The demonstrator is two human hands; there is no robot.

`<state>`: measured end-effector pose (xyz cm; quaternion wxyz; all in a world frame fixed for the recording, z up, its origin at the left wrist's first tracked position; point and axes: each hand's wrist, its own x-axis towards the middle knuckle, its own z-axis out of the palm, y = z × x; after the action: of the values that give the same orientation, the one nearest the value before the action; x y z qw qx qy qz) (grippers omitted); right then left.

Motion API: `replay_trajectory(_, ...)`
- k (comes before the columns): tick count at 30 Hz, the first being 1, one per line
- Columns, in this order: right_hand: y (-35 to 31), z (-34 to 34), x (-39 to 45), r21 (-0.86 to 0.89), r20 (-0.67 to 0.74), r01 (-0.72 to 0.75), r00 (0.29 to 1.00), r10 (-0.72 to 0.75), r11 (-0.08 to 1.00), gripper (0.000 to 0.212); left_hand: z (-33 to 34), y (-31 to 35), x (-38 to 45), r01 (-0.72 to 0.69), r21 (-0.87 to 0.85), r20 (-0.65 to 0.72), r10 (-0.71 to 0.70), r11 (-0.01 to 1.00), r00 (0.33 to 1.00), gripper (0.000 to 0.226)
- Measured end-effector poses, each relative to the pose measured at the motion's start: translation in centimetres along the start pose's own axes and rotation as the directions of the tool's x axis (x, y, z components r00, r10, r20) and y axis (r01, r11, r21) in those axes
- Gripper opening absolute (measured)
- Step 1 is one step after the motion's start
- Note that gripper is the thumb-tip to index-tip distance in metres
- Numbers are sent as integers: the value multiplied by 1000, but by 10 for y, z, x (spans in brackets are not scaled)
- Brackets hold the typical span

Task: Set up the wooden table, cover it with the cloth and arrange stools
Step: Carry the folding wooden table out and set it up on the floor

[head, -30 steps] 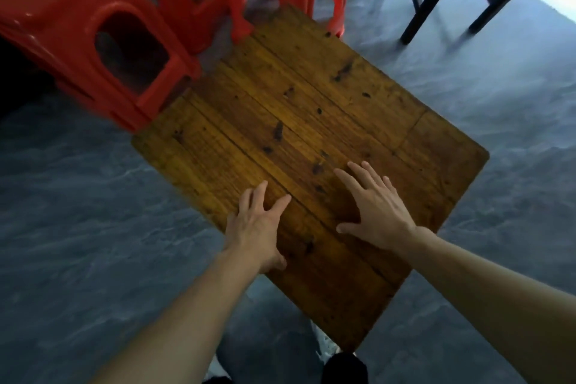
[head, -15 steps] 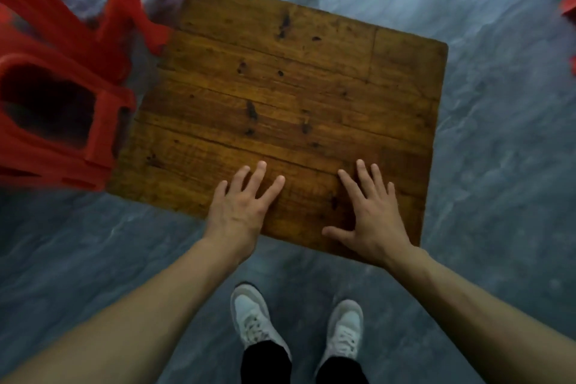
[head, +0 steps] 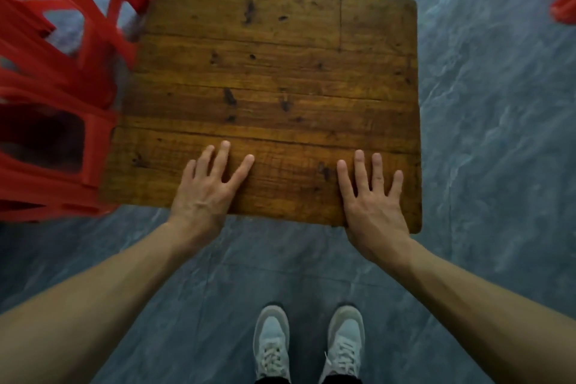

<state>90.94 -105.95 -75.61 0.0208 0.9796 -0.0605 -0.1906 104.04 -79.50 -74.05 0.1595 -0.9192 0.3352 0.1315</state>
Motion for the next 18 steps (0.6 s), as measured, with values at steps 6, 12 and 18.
replay_trajectory(6, -24, 0, 10, 0, 14, -124, 992, 124, 992, 105, 9, -3, -3, 41, -3, 14, -41, 999, 999, 105)
replay_trajectory(12, -22, 0, 3, 9, 5, -87, 996, 87, 996, 100, 12, -2, -1, 15, -49, -50, -17, 999, 999, 102)
replay_trajectory(18, -3, -2, -12, -19, -34, -46, 998, 46, 999, 98, 0, 17, -10, 11, -72, -14, -12, 997, 1000, 106)
